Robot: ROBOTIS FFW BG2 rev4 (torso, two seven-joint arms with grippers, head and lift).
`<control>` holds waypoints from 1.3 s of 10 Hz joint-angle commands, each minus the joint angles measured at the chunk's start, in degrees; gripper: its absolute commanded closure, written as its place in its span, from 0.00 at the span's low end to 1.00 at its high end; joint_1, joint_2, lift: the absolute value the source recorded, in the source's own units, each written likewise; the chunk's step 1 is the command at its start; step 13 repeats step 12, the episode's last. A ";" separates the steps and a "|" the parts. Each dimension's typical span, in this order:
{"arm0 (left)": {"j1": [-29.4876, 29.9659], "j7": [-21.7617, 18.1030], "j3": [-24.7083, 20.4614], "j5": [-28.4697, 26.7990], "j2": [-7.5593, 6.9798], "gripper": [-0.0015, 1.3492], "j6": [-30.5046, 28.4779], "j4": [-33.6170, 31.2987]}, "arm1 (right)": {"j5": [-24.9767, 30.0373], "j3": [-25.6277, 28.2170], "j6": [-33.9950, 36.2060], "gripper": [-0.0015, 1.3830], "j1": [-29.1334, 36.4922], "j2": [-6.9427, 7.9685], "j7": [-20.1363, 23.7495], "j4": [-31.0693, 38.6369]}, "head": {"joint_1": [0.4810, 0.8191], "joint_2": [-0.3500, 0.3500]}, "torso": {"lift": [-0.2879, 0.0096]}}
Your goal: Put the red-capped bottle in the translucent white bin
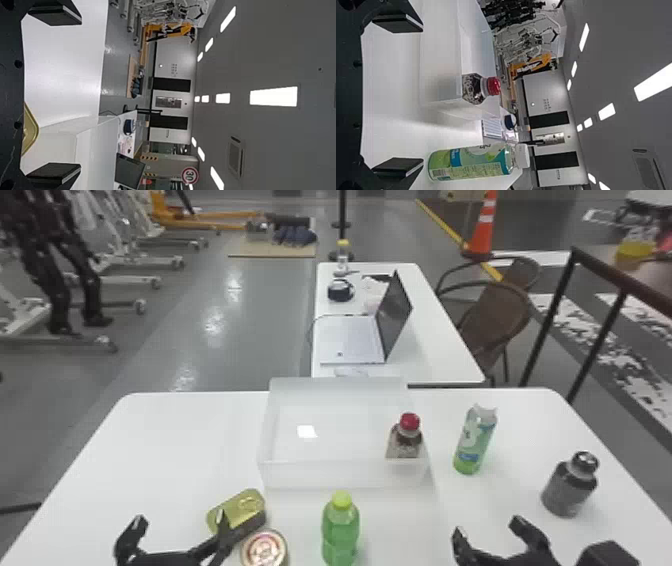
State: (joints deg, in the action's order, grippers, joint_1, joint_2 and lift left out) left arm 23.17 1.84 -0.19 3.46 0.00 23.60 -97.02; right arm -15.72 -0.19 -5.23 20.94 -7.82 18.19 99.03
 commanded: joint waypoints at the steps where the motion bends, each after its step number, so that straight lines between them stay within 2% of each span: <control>1: 0.21 0.00 -0.07 -0.20 0.15 0.01 -0.22 -0.10 | 1.05 0.01 0.31 0.08 0.24 0.09 0.09 0.46 | 0.20 0.50 | 0.63; 5: 0.65 0.00 -0.43 -0.64 0.15 0.01 -0.57 -0.45 | 2.36 0.01 0.49 0.08 0.76 0.79 -0.44 1.43 | 0.20 0.50 | 0.63; 13: 0.83 0.00 -0.69 -1.17 0.15 0.01 -0.84 -0.89 | 2.45 0.01 -0.22 0.08 0.76 1.14 -0.70 1.43 | 0.20 0.50 | 0.63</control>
